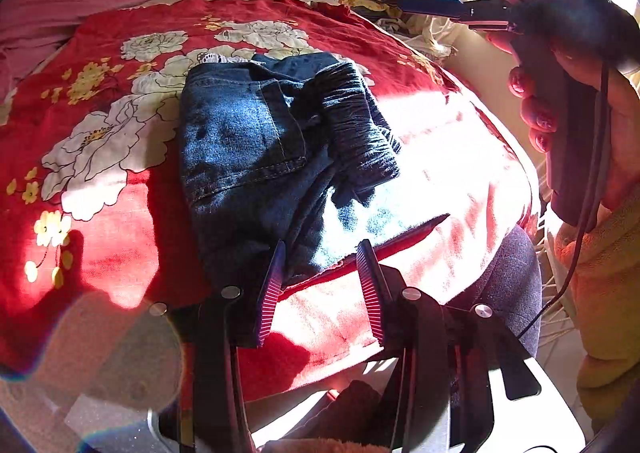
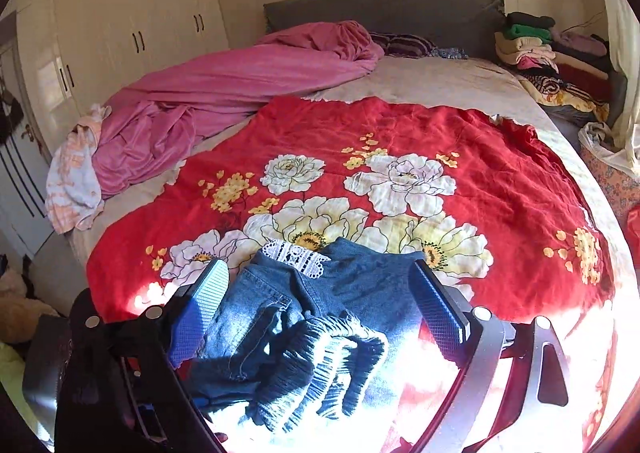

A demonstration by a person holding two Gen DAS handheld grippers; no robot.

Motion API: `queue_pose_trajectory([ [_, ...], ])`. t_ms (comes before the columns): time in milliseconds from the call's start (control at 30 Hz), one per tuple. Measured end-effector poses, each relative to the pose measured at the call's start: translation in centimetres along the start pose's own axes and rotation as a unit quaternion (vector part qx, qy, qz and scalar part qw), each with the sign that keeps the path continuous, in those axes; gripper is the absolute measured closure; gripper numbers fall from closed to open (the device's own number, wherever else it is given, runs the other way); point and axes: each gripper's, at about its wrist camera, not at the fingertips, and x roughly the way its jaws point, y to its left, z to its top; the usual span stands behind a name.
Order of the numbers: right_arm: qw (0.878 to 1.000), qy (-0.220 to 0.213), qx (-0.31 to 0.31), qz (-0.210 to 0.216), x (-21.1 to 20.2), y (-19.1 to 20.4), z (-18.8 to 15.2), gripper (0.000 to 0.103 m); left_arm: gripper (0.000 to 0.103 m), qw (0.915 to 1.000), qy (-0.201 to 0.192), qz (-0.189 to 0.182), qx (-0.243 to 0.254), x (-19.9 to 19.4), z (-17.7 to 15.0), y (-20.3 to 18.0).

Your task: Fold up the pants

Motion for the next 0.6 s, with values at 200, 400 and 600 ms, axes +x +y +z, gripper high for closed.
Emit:
queue_pose_trajectory([
  [200, 0.999, -0.023, 0.024, -0.021, -3.2, -0.8, -1.6, 0.006, 0.069, 1.0, -0.001, -0.004, 0.002, -0.7, -0.1, -0.3],
  [400, 0.998, -0.044, 0.025, -0.044, -5.3, -0.7, -3.3, 0.005, 0.067, 0.9999, -0.007, -0.015, 0.003, -2.0, -0.3, -0.6],
  [600, 0.995, -0.044, 0.064, -0.057, -6.4, -1.7, -5.3, 0.005, 0.061, 0.9984, -0.055, -0.012, -0.003, -5.3, 0.6, -0.1],
])
